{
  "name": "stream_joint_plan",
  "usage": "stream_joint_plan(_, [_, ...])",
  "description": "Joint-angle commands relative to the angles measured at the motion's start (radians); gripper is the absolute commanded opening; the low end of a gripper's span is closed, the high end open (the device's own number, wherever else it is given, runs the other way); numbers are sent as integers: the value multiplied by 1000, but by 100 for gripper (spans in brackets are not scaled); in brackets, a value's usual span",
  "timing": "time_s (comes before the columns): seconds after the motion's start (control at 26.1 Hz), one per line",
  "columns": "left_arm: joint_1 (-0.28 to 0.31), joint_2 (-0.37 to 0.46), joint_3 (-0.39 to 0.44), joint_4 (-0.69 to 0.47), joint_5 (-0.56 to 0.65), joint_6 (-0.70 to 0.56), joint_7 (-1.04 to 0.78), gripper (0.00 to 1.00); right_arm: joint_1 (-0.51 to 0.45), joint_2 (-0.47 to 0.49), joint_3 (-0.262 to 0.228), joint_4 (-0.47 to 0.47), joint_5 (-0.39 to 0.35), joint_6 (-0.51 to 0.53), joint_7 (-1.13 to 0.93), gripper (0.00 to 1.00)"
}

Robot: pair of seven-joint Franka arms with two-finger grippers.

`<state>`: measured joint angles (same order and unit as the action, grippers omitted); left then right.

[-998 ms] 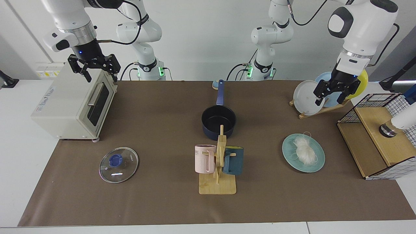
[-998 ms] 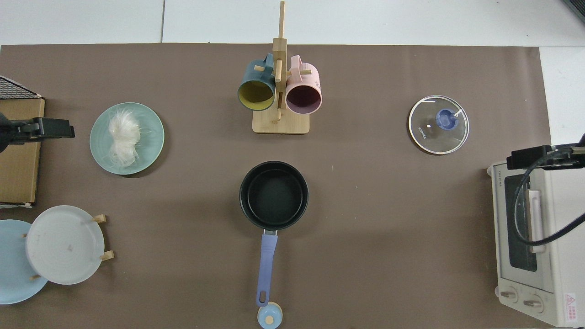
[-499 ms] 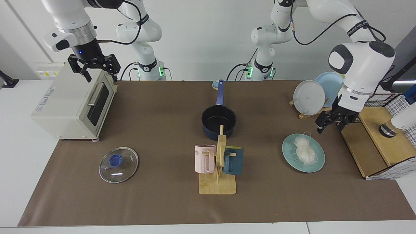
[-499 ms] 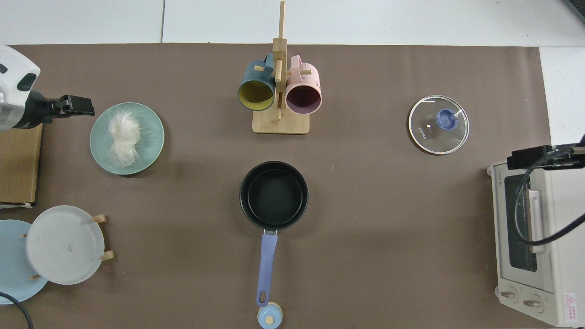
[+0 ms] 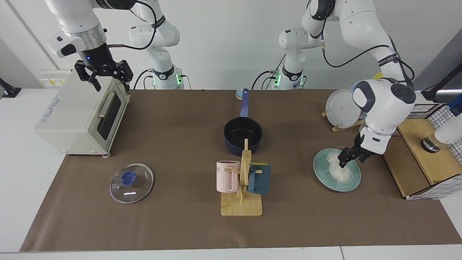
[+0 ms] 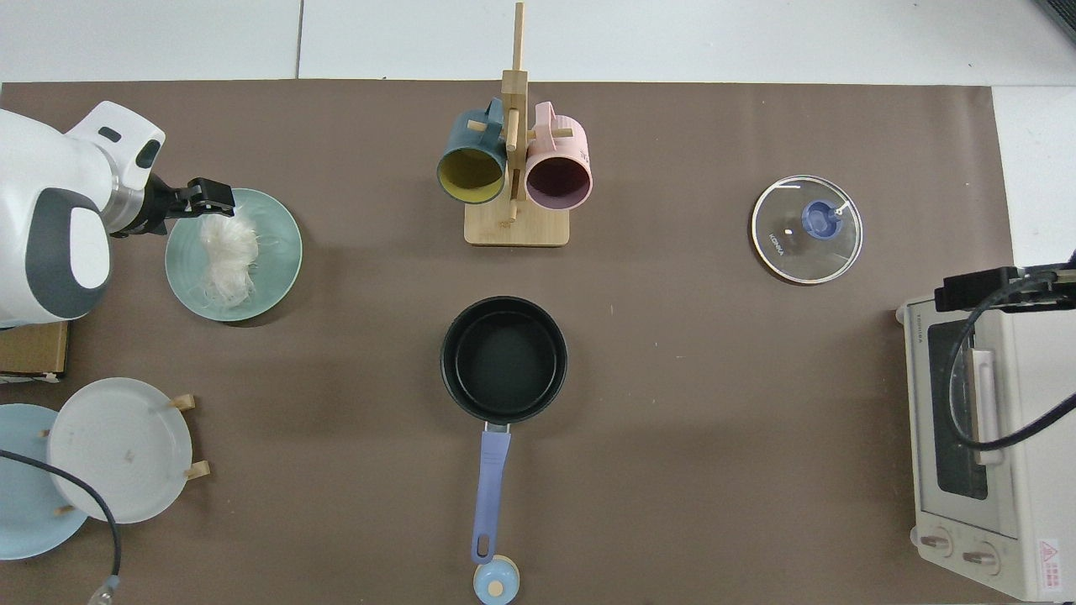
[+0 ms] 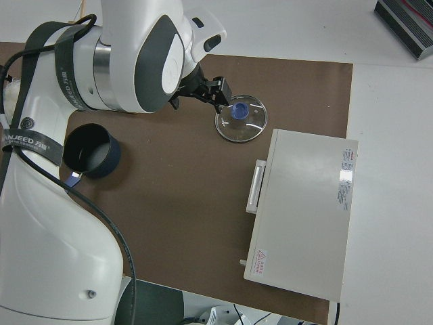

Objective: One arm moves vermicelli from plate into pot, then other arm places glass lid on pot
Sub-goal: 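Reach the left gripper down to the vermicelli on the green plate, then grasp the vermicelli with the left gripper while the right gripper reaches the lid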

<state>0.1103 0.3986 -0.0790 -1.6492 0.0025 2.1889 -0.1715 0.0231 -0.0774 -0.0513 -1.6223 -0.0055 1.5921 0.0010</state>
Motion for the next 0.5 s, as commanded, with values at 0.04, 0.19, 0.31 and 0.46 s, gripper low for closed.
stream_joint_plan(0.04, [-12, 106, 4, 120, 39, -2, -56, 100, -17, -2, -7, -2, 12, 0, -21, 100])
stream_joint_plan(0.19, [-9, 115, 4, 112, 42, 5, -52, 100, -17, 7, -9, -8, 7, 51, -32, 100])
stream_joint_plan(0.31, [-9, 144, 4, 112, 47, 18, -43, 99, -23, 42, -9, 4, 4, 86, -35, 100])
stream_joint_plan(0.46, [-18, 155, -8, 95, 82, 2, -42, 99, -25, 125, -9, 79, 10, 75, -36, 100])
